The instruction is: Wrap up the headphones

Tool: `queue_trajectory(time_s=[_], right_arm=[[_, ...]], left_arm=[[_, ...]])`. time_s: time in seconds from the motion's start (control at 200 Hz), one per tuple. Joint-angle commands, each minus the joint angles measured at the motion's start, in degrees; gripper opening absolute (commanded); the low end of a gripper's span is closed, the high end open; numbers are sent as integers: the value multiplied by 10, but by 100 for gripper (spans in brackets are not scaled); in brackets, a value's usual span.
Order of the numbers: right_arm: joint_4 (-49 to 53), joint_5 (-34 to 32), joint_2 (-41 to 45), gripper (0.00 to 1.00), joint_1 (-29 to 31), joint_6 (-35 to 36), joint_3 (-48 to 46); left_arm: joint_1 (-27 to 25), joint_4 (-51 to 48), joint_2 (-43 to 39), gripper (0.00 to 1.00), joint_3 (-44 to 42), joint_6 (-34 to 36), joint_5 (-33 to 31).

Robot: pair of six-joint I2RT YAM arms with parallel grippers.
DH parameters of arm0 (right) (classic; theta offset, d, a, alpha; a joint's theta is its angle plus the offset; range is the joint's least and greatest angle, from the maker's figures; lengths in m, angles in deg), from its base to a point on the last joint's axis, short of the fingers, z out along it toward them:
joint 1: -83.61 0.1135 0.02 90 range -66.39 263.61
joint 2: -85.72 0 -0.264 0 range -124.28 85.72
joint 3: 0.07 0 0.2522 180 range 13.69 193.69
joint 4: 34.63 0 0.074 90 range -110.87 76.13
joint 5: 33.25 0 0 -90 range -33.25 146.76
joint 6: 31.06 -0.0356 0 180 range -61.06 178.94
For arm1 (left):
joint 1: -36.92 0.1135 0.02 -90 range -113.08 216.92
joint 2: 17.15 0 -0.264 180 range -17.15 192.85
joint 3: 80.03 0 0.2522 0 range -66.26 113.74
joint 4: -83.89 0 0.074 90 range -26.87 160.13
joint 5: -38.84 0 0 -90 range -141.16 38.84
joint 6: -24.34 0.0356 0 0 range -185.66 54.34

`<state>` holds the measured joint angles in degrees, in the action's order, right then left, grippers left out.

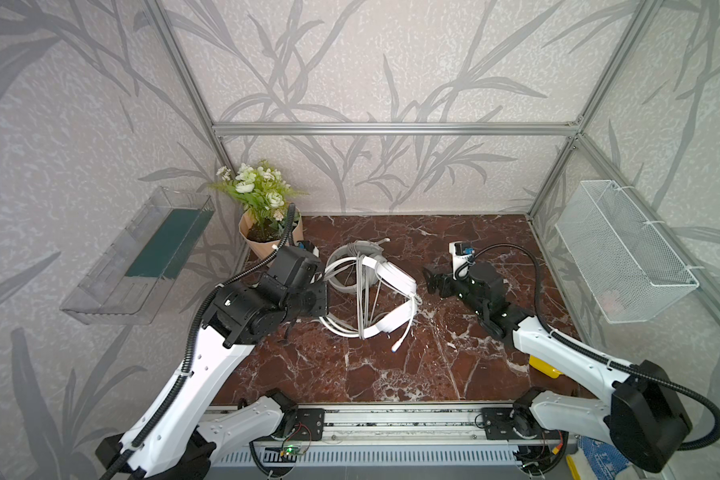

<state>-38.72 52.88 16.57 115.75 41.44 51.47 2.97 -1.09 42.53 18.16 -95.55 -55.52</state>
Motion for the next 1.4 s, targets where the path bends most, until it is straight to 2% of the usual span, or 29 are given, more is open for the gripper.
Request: queue_trajectory(time_s=[0.0,0.3,0.52,0.685,1.01,1.129,1.264,1.394], right_arm=[[-68,56,6,95,1,-52,-23],[-191,155,-43,95,24,-76,-98],[-260,212,-121,92,84,-32,-96],[-283,209,-170,92,118,5,-82],[-313,230,-264,89,133,53,-39],[-381,256,-308,89,135,51,-35],[-545,244,-379,89,135,32,-44],[-517,229,-406,87,142,52,-14]], left_arm=[[4,24,-4,0,27,-24,12],[3,20,7,0,42,-28,15],[4,19,14,0,55,-28,16],[3,21,13,0,54,-29,17],[4,24,15,0,63,-32,24],[3,27,15,0,60,-36,29],[3,28,14,0,57,-40,33],[3,27,12,0,57,-42,35]])
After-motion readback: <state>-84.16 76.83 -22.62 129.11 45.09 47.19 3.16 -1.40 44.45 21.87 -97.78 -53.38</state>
